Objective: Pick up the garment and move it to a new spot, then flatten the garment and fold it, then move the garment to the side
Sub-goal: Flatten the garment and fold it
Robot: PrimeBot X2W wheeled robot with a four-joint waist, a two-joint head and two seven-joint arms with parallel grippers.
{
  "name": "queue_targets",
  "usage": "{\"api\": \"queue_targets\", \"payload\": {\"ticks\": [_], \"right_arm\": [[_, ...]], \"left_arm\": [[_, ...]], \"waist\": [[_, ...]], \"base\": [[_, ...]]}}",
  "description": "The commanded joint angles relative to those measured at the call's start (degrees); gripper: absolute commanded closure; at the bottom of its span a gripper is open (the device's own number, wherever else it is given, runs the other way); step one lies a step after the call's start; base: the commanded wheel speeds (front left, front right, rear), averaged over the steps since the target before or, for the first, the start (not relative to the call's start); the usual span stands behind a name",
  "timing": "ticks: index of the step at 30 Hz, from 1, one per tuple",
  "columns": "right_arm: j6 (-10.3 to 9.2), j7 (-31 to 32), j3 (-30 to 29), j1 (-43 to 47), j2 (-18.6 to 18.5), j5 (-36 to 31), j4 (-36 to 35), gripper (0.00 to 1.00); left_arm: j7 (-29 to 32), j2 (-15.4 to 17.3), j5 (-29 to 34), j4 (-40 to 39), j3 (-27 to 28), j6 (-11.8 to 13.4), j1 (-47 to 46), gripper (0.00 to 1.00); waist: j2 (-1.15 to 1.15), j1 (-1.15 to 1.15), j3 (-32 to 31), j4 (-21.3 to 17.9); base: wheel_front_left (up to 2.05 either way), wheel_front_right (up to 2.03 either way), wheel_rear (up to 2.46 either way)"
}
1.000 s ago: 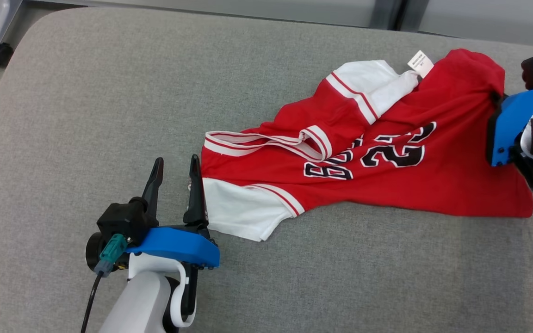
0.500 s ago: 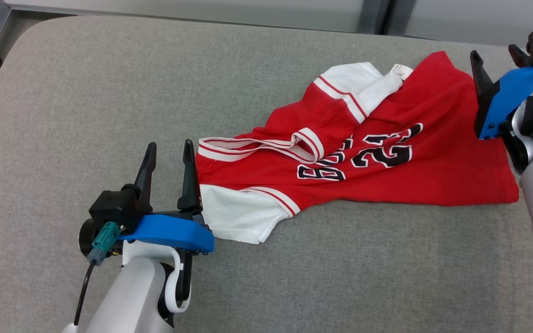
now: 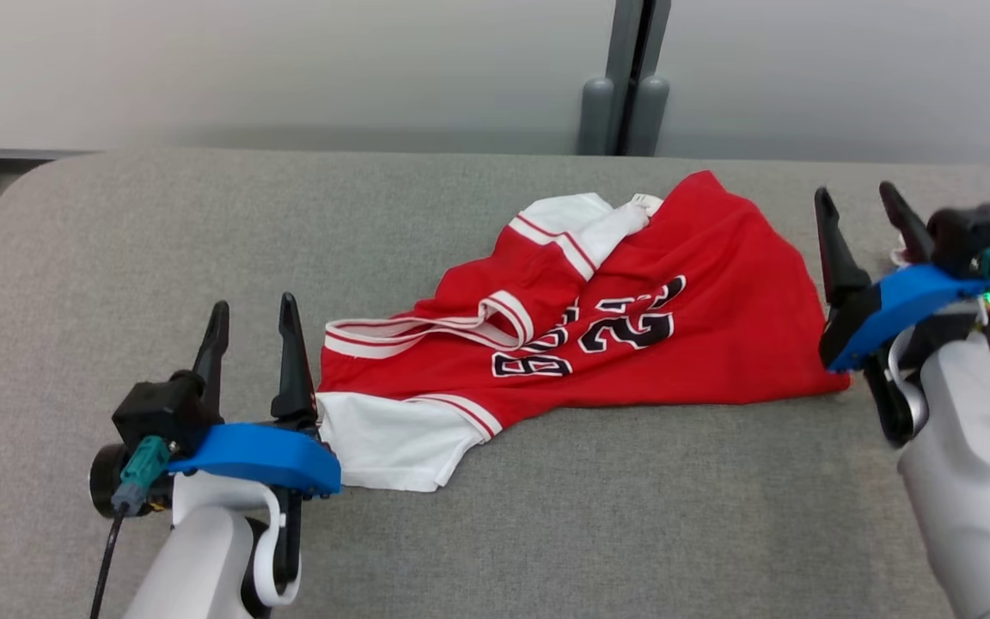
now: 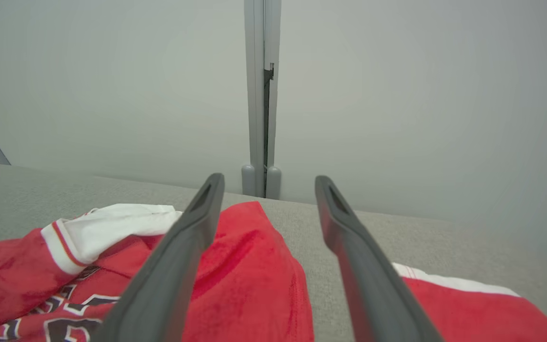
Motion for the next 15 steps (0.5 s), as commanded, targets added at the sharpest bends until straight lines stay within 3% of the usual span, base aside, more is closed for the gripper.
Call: {"api": "queue_targets", "payload": {"ticks": [1,9,15], "right_arm": [[0.01,-0.32,-0.37,2.4,0.51,0.62,-1.16,0.0],[0.01,-0.68,-5.85,18.36,4.62,0.46,-14.86,0.0],[0.01,2.31,-7.98,24.44,6.84,-1.97,-24.05,0.0]], "left_arm": [[0.06,-0.18,-0.36,0.24,0.03,0.0,0.99,0.0],[-0.16,-0.94,-2.16,3.45,-0.1,0.21,7.6,0.0],[5.59,0.38,-3.65,8.83,-1.11,-0.33,10.39,0.0]], "waist": [[0.0,0.01,-1.84,-1.54],[0.0,0.01,-4.43,-2.85],[0.0,0.01,-3.53,-3.73]], "base": [[0.0,0.0,0.0],[0.0,0.0,0.0],[0.0,0.0,0.0]]}}
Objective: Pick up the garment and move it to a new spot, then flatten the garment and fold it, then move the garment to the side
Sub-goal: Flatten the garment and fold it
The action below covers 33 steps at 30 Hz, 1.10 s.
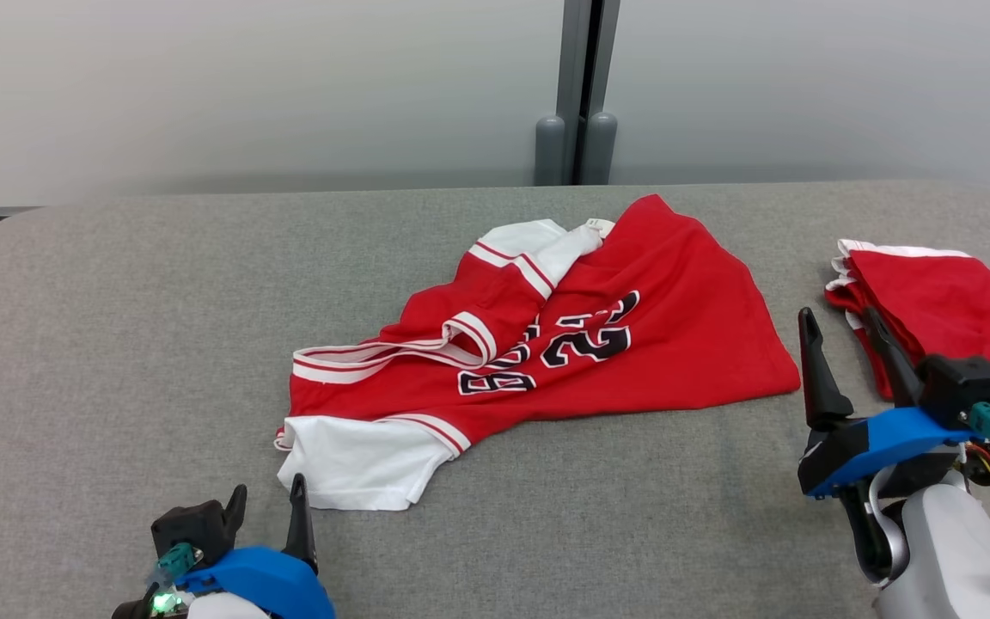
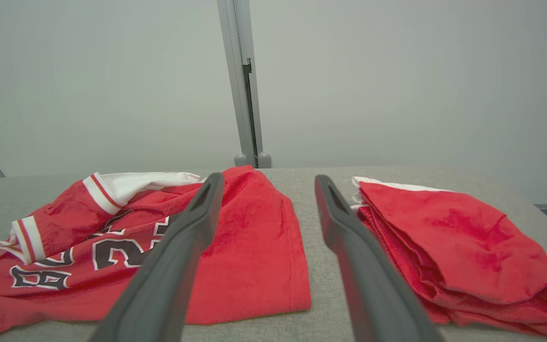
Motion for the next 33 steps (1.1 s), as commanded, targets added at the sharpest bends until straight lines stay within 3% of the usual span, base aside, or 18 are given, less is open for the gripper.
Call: {"api": "queue_targets", "payload": {"ticks": [1,10,11,13,14,22,31,33], "right_arm": [[0.01,0.53,-0.13,1.11,0.38,-0.49,-1.35,0.0],[0.01,4.6,-0.45,3.66,1.41,-1.18,-9.9,0.0],[0.01,4.93,-0.5,3.91,1.49,-1.22,-10.42,0.0],[0.01,5.51,-0.71,4.54,1.57,-1.3,-11.52,0.0],[0.01,5.57,-0.93,4.91,1.6,-1.38,-11.94,0.0],[0.01,6.31,-3.04,7.35,2.04,-1.74,-14.51,0.0],[0.01,6.45,-3.21,8.22,2.47,-1.21,-15.22,0.0],[0.01,6.39,-3.12,8.0,2.52,-1.13,-15.13,0.0]], "left_arm": [[0.73,0.47,0.01,0.78,-0.31,-0.35,-0.39,0.0],[2.16,0.1,-0.84,7.35,-1.08,-2.19,-4.74,0.0],[2.15,0.12,-0.56,8.07,-1.31,-2.08,-5.16,0.13],[2.55,-0.19,-0.42,9.46,-1.85,-2.2,-5.77,0.89],[2.49,-0.48,-0.56,9.97,-1.84,-2.19,-6.0,1.0],[3.82,-0.28,0.11,7.99,-3.62,-1.56,-3.4,1.0],[15.11,2.35,-0.38,-6.37,-4.67,4.6,4.35,1.0],[16.52,2.83,-0.64,-9.3,-4.55,5.65,5.72,0.2]], "waist": [[0.0,0.0,0.2,-0.21],[0.0,0.0,1.72,-2.07],[0.0,0.0,1.77,-2.16],[0.0,0.0,1.82,-2.28],[0.0,0.0,1.81,-2.26],[0.0,0.0,0.77,0.64],[0.0,0.0,0.86,3.78],[0.0,0.0,0.96,3.91]], "base": [[0.0,0.0,0.0],[0.0,0.0,0.0],[0.0,0.0,0.0],[0.0,0.0,0.0],[0.0,0.0,0.0],[0.0,0.0,0.0],[0.0,0.0,0.0],[0.0,0.0,0.0]]}}
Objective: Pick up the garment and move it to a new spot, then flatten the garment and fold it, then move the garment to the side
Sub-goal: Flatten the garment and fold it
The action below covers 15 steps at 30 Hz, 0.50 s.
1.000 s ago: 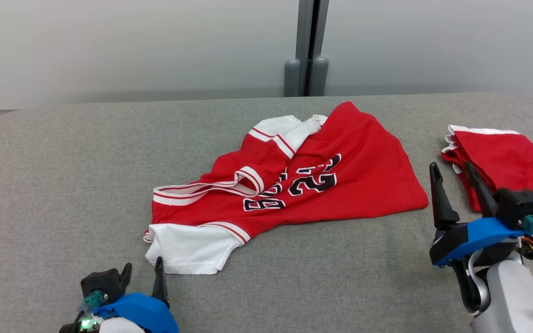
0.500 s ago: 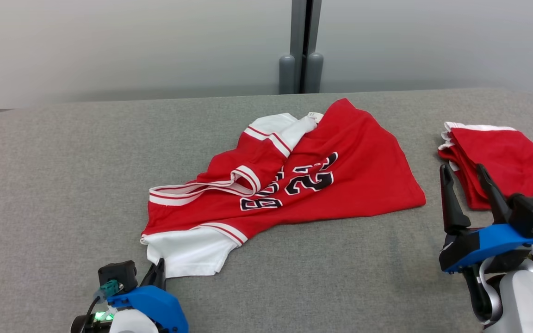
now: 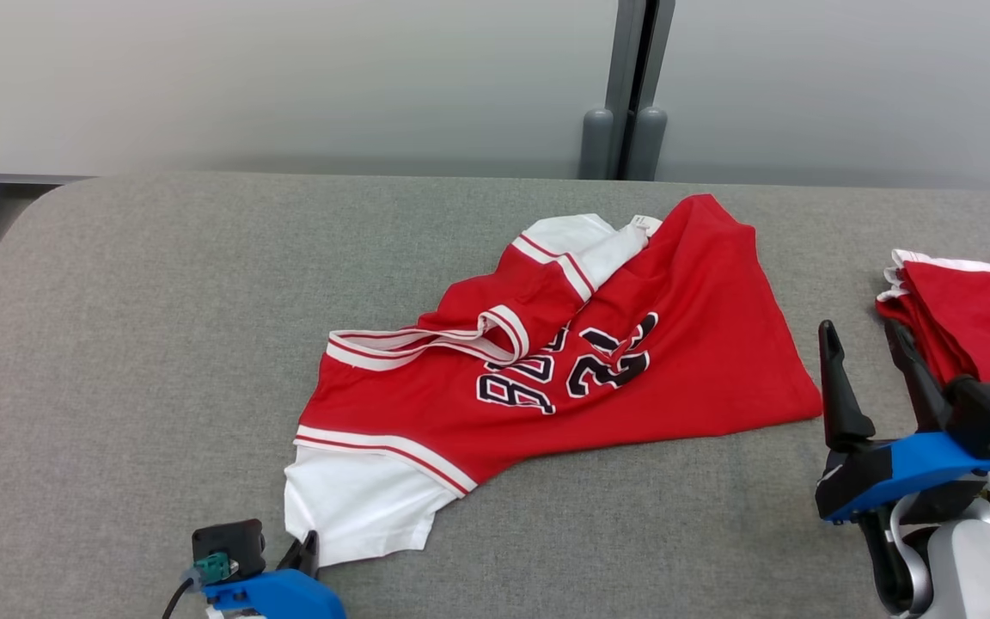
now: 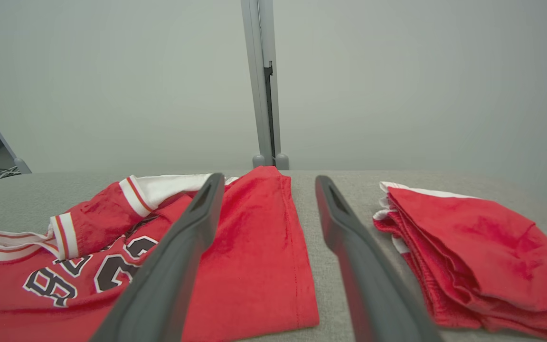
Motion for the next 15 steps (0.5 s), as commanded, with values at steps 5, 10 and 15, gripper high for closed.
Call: {"api": "queue_targets", "payload": {"ticks": [5,10,15], "right_arm": [[0.01,-0.39,-0.66,0.44,0.01,0.52,-0.13,0.0],[0.01,-0.27,-2.39,1.08,0.03,-0.24,-0.89,0.0],[0.01,0.74,-4.47,2.29,0.04,-1.06,-2.74,0.0]], "left_arm": [[0.63,1.37,0.16,-6.15,0.92,2.42,1.74,0.0],[-1.26,2.34,0.79,-9.87,2.33,3.71,1.3,0.0],[-3.5,3.26,1.42,-11.53,3.42,3.38,-1.14,0.0]], "waist": [[0.0,0.0,-0.13,-0.23],[0.0,0.0,-0.42,-0.98],[0.0,0.0,-0.18,-2.17]], "base": [[0.0,0.0,0.0],[0.0,0.0,0.0],[0.0,0.0,0.0]]}}
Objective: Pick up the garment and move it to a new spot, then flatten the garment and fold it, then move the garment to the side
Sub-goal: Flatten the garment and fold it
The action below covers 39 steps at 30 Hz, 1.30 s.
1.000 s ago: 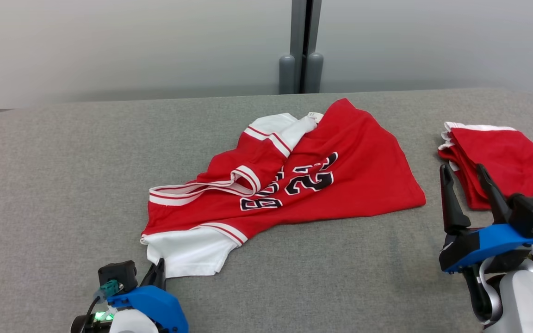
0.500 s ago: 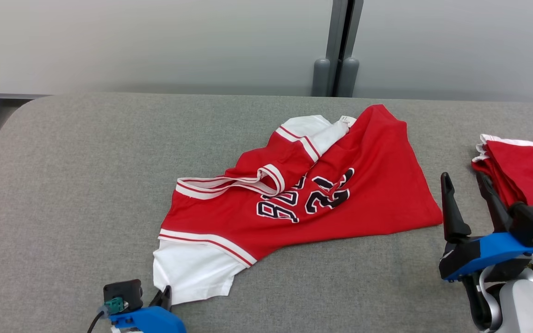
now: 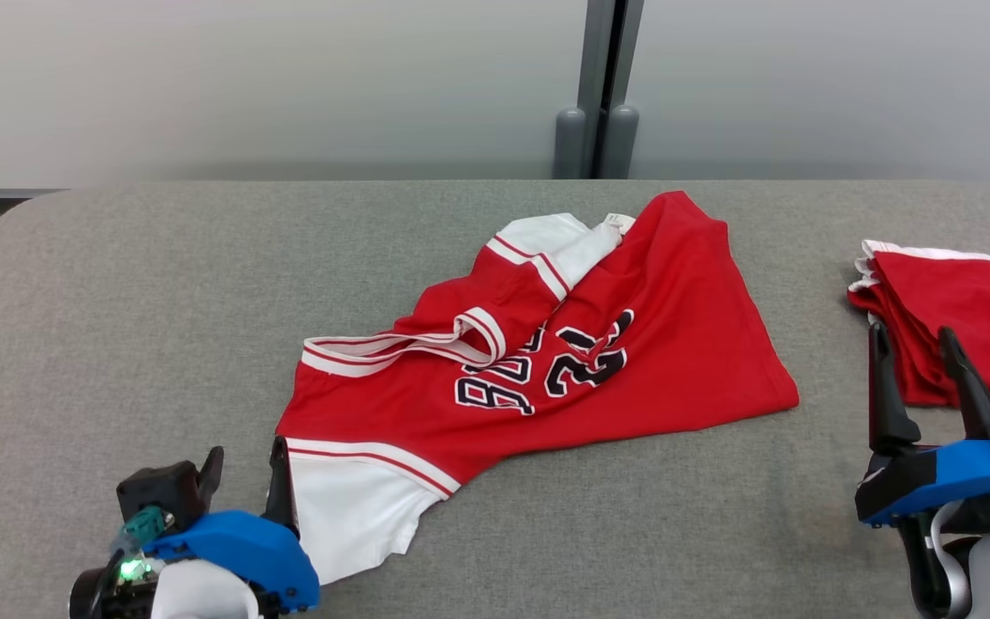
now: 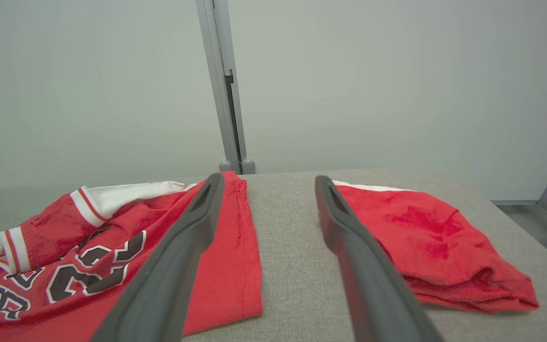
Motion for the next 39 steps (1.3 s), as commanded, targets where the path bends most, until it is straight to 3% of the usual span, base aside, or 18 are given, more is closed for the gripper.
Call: {"api": "queue_targets", "payload": {"ticks": [1,7,12,19,25,39], "right_arm": [[0.01,0.16,-0.26,0.79,-0.06,-0.12,-0.37,0.0],[0.01,0.56,0.14,1.28,-0.06,0.31,-1.83,0.0],[0.01,-0.1,0.91,2.18,-0.05,0.68,-2.6,0.0],[0.01,-1.26,2.67,4.14,-0.05,2.53,-2.21,0.0],[0.01,-2.28,3.47,4.99,-0.06,3.82,-0.93,0.0],[0.01,-1.93,5.86,5.51,-0.06,2.47,0.95,0.0]], "left_arm": [[-0.31,-0.01,0.25,0.31,-0.2,-0.15,-1.03,0.0],[-2.77,-0.31,0.64,4.81,0.03,-2.17,-7.24,0.0],[-11.87,-3.19,0.49,8.48,0.52,-4.64,-10.58,0.0],[-17.81,-6.77,0.44,12.91,-1.21,-7.13,-10.54,0.0],[-19.36,-8.29,0.35,15.33,-1.39,-8.01,-8.89,0.0],[-19.9,-7.66,1.47,17.61,-2.61,-8.9,-10.2,0.0]], "waist": [[0.0,0.0,0.03,-0.19],[0.0,0.0,1.01,-2.26],[0.0,0.0,0.37,-3.09],[0.0,0.0,-2.61,-2.48],[0.0,0.0,-5.12,-1.87],[0.0,0.0,-6.12,-1.8]], "base": [[0.0,0.0,0.0],[0.0,0.0,0.0],[0.0,0.0,0.0],[0.0,0.0,0.0],[0.0,0.0,0.0],[0.0,0.0,0.0]]}}
